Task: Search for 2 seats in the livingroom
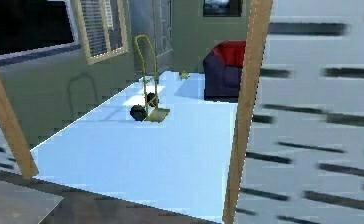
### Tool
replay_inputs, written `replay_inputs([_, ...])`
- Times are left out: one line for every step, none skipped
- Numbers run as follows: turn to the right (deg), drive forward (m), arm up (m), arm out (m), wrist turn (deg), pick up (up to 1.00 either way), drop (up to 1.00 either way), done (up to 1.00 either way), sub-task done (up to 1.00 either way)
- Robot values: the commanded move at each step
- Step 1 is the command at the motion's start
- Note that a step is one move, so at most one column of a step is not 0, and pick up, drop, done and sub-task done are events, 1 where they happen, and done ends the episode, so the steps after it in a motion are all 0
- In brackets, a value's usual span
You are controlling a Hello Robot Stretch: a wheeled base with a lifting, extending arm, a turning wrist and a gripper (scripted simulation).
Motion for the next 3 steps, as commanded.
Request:
replay_inputs([3.0, 0.00, 0.00, 0.00, 0.0, 0.00, 0.00, 0.00, 0.00])
replay_inputs([0.0, 0.45, 0.00, 0.00, 0.0, 0.00, 0.00, 0.00, 0.00])
replay_inputs([-12.0, 0.00, 0.00, 0.00, 0.0, 0.00, 0.00, 0.00, 0.00])
